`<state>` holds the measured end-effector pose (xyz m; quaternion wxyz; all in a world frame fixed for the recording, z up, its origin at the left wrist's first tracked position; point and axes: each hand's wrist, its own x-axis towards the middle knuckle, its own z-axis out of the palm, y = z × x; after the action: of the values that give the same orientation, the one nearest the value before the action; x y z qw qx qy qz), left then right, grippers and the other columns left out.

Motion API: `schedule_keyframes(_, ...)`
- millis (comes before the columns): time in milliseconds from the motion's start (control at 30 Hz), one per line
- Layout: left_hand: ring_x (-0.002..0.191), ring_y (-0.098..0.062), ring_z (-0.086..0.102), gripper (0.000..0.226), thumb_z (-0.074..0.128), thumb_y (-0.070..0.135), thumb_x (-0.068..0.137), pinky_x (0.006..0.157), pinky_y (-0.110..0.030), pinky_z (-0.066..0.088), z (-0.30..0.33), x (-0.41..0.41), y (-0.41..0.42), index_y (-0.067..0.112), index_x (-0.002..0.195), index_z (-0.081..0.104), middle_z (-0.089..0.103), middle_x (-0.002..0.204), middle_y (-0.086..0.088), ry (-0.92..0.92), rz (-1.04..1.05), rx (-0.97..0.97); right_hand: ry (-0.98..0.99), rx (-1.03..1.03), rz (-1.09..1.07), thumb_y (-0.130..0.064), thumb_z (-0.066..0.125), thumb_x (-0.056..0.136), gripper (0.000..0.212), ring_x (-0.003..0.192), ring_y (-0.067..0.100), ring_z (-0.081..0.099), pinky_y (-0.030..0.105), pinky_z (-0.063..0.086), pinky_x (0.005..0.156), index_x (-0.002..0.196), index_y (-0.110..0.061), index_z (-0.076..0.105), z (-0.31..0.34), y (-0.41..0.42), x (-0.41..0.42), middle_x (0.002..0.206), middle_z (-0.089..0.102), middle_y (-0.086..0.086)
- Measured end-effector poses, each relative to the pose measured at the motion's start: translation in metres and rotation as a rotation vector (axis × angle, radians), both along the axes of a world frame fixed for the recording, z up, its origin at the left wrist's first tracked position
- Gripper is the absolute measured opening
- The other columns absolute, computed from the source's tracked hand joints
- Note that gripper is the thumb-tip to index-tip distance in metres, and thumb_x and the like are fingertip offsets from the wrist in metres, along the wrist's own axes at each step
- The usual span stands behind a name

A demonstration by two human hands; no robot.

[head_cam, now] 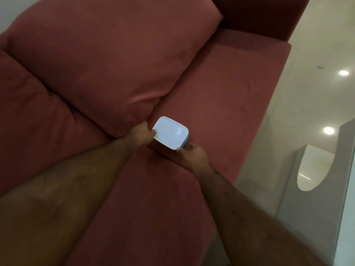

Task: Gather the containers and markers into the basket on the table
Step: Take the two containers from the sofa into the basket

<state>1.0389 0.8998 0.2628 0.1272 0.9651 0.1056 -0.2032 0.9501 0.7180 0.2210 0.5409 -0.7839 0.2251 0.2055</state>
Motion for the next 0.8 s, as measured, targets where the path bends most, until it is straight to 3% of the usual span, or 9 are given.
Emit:
schedule_keyframes(67, 0.123, -0.034, 0.053, 0.048, 0.054, 0.034, 0.098, 0.094, -0.034, 0.041, -0.010, -0.001, -0.004, 0.001, 0.133, 0.051, 0.056, 0.136, -0.018, 0.001, 0.005, -0.075, -0.033, -0.013, -0.026, -0.039, 0.069, 0.084, 0.048, 0.105, 0.024, 0.066, 0.027, 0.046, 0.077, 0.123, -0.012, 0.062, -0.001, 0.009, 0.005, 0.115, 0.071, 0.005)
schedule_keyframes(133, 0.113, -0.032, 0.059, 0.039, 0.054, 0.031, 0.098, 0.083, -0.031, 0.041, -0.019, -0.005, -0.009, 0.002, 0.125, 0.058, 0.062, 0.127, -0.016, -0.017, 0.030, -0.163, -0.036, 0.002, -0.062, -0.033, 0.071, 0.084, 0.048, 0.108, 0.026, 0.065, 0.032, 0.050, 0.085, 0.125, -0.011, 0.060, 0.001, 0.014, 0.007, 0.119, 0.070, 0.007)
schedule_keyframes(300, 0.098, -0.032, 0.062, 0.032, 0.054, 0.035, 0.095, 0.079, -0.035, 0.047, -0.020, -0.016, -0.026, 0.006, 0.105, 0.065, 0.068, 0.108, -0.014, -0.116, 0.121, -0.207, -0.021, -0.022, -0.167, -0.030, 0.069, 0.087, 0.046, 0.112, 0.029, 0.063, 0.033, 0.047, 0.089, 0.126, -0.009, 0.058, 0.011, 0.005, 0.003, 0.122, 0.067, 0.009)
schedule_keyframes(500, 0.074, -0.022, 0.055, 0.025, 0.060, 0.033, 0.089, 0.056, -0.031, 0.032, 0.014, -0.052, -0.080, 0.010, 0.078, 0.059, 0.058, 0.074, -0.001, -0.176, 0.031, -0.260, -0.093, -0.011, -0.375, -0.046, 0.067, 0.086, 0.043, 0.098, 0.023, 0.066, 0.033, 0.050, 0.083, 0.114, -0.014, 0.062, 0.036, -0.053, -0.027, 0.106, 0.069, 0.002)
schedule_keyframes(667, 0.068, -0.018, 0.054, 0.024, 0.066, 0.029, 0.085, 0.058, -0.031, 0.039, 0.041, -0.086, -0.156, 0.017, 0.073, 0.049, 0.058, 0.073, 0.001, -0.116, 0.044, -0.508, -0.158, -0.025, -0.546, -0.054, 0.070, 0.082, 0.048, 0.091, 0.016, 0.066, 0.038, 0.055, 0.084, 0.110, -0.017, 0.060, 0.060, -0.132, -0.066, 0.100, 0.067, -0.004)
schedule_keyframes(800, 0.078, -0.013, 0.061, 0.013, 0.066, 0.029, 0.087, 0.069, -0.030, 0.047, 0.061, -0.124, -0.223, 0.023, 0.089, 0.055, 0.062, 0.083, 0.010, -0.079, -0.024, -0.703, -0.182, 0.021, -0.668, -0.058, 0.073, 0.078, 0.049, 0.091, 0.014, 0.066, 0.043, 0.060, 0.080, 0.104, -0.020, 0.056, 0.081, -0.199, -0.113, 0.098, 0.064, -0.005)
